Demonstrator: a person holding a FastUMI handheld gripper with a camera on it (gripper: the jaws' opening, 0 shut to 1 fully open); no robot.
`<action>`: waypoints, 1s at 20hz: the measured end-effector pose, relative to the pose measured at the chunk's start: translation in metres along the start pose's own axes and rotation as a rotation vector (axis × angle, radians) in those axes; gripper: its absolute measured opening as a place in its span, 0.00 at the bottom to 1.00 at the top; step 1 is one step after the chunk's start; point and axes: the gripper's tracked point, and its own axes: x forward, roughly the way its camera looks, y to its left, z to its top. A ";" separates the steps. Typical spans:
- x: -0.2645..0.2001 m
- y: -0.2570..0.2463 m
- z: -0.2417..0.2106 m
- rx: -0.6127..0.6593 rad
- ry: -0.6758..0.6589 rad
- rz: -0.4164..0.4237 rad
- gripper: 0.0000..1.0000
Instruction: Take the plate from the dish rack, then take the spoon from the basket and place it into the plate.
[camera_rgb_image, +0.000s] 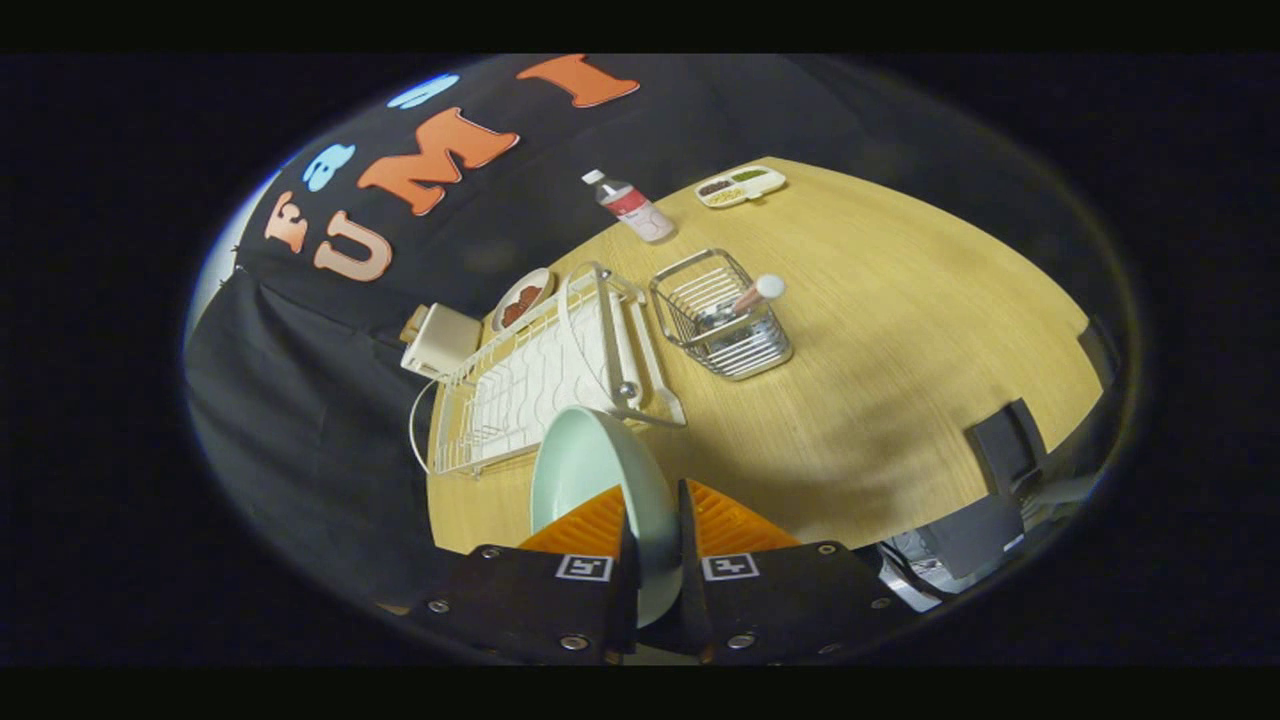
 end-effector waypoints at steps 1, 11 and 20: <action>0.006 -0.004 -0.007 0.006 0.015 0.004 0.18; 0.058 -0.009 -0.036 0.101 0.063 0.039 0.18; 0.082 0.006 -0.038 0.153 0.061 0.073 0.22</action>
